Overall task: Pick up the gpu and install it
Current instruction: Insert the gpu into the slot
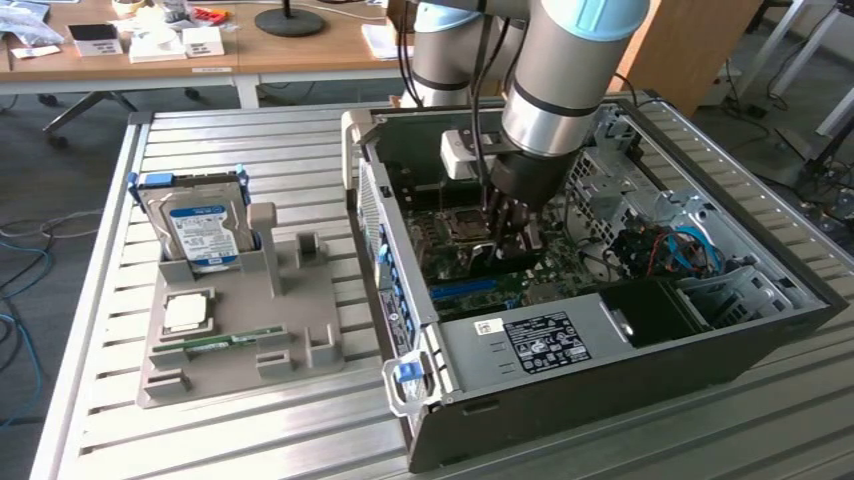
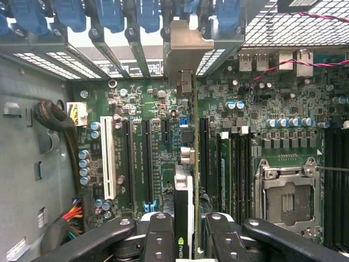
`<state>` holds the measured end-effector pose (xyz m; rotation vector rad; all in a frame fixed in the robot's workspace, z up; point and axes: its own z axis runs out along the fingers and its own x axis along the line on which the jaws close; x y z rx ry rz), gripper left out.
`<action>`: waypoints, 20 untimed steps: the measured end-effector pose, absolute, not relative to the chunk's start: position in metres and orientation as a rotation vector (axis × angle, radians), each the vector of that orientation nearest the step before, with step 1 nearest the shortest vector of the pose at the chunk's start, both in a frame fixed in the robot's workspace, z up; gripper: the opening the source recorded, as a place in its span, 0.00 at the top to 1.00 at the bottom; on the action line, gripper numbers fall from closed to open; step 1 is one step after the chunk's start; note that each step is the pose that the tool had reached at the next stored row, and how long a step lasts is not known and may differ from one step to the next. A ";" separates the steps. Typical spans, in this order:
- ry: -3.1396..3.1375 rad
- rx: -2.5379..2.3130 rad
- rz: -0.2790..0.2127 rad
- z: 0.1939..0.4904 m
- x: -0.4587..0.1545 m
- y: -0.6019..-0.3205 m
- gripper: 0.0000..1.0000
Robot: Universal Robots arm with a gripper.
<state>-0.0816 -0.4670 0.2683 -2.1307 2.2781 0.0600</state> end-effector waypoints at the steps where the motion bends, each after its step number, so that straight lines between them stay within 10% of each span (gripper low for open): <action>1: 2.278 -2.131 0.060 0.268 -0.082 -0.467 0.73; 20: 2.278 -2.130 0.060 0.266 -0.089 -0.467 0.73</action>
